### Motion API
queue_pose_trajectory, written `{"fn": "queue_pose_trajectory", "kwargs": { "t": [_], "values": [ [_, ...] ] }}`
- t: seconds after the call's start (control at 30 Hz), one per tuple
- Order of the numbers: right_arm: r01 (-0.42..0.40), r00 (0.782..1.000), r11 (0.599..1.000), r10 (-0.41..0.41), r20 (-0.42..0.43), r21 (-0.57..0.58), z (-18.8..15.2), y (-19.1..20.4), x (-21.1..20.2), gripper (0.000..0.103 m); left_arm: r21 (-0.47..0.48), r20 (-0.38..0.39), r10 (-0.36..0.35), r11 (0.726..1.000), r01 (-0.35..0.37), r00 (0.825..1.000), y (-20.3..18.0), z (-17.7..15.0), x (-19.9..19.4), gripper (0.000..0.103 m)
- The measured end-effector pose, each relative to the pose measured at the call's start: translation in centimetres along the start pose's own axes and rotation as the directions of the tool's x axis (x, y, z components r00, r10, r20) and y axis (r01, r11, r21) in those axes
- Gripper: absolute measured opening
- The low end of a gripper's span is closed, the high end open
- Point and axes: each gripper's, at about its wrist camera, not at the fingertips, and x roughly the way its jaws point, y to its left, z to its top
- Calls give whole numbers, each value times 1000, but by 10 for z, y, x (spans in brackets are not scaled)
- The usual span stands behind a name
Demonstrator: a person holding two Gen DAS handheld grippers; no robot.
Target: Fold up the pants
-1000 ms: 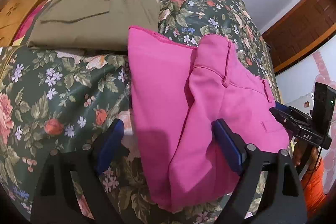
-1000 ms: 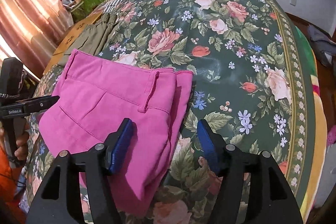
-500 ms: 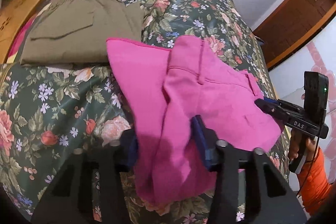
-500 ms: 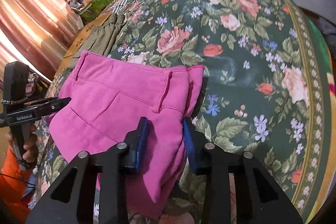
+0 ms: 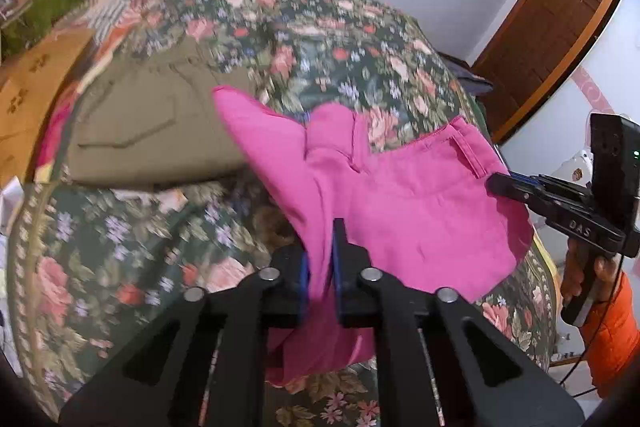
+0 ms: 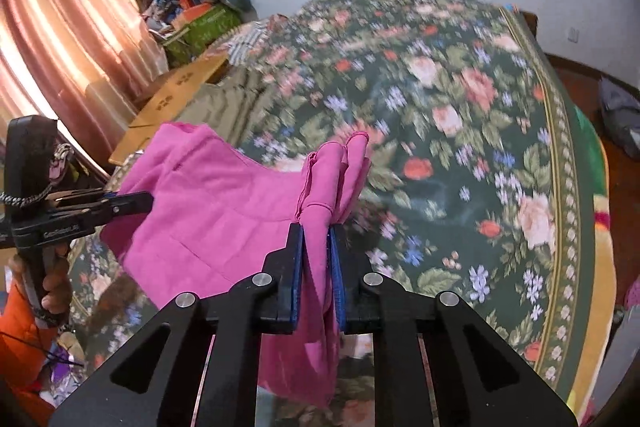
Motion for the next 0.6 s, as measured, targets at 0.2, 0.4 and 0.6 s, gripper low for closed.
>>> {"fn": "queue_pose_trajectory", "kwargs": {
  "t": [0.2,0.4,0.6],
  "values": [
    [0,999,998,3,54,-64,17,32,-11,11,1,75,5,1000,-5,997,12,10,-30,7],
    [-15,994,995,25,102,-102,40,60,-16,11,-19,144,12,1000,-10,990,36,22,-59,7],
    [-19,988,990,40,150,-138,65,88,-12,11,-34,197,17,999,-11,980,66,40,-73,7]
  ]
}}
